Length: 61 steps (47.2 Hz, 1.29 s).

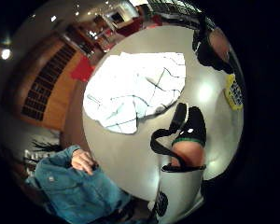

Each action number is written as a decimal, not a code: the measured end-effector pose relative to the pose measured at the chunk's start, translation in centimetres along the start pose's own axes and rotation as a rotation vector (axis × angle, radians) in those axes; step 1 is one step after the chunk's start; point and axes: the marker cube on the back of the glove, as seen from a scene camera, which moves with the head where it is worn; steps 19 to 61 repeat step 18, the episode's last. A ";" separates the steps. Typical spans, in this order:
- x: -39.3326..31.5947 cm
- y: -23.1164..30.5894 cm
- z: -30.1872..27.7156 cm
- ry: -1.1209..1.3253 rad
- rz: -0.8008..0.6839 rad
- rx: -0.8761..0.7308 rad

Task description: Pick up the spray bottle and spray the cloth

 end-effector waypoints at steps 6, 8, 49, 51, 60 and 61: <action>-1.3 -0.2 -2.5 0.170 -0.022 -0.142; -1.6 -0.4 -3.1 0.193 -0.016 -0.160; -1.7 -1.4 -4.9 0.173 0.009 -0.104; -1.7 -1.4 -4.9 0.173 0.009 -0.104; -1.7 -1.4 -4.9 0.173 0.009 -0.104; -1.7 -1.4 -4.9 0.173 0.009 -0.104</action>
